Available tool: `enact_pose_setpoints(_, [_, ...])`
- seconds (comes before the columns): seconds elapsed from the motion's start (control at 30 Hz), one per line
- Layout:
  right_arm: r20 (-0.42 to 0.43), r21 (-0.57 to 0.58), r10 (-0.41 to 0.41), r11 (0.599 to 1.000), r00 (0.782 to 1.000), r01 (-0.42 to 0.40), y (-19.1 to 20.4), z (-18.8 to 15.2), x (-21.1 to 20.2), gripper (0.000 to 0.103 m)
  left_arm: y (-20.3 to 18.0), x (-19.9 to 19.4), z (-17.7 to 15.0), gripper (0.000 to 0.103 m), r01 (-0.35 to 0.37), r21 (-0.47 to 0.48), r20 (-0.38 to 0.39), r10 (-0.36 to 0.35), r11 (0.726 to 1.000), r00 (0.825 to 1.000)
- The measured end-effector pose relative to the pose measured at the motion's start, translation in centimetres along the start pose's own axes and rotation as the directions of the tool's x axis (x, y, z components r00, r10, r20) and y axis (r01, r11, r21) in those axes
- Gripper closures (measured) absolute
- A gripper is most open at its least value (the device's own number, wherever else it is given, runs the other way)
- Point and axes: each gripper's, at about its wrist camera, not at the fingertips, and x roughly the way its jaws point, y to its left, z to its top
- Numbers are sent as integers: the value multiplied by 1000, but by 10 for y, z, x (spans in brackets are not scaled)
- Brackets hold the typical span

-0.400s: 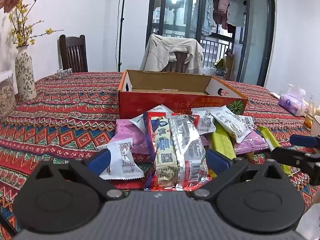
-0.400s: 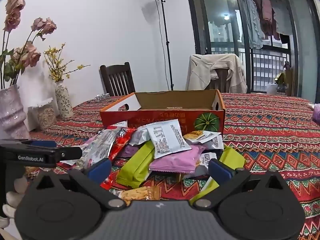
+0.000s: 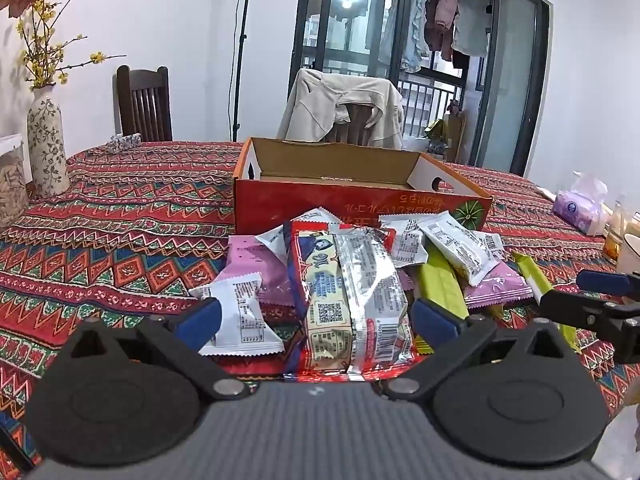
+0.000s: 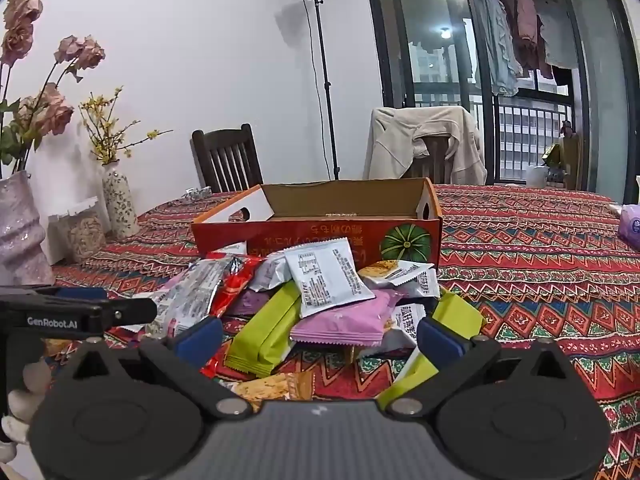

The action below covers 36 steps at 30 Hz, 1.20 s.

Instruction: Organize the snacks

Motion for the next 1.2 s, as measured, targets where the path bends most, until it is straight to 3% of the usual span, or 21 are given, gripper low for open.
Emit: enact_pose_setpoints(1.2, [6, 1, -12, 1000, 1000, 12, -1, 1, -1, 0, 1, -1, 1, 0, 8, -20, 1, -8, 1000, 1000])
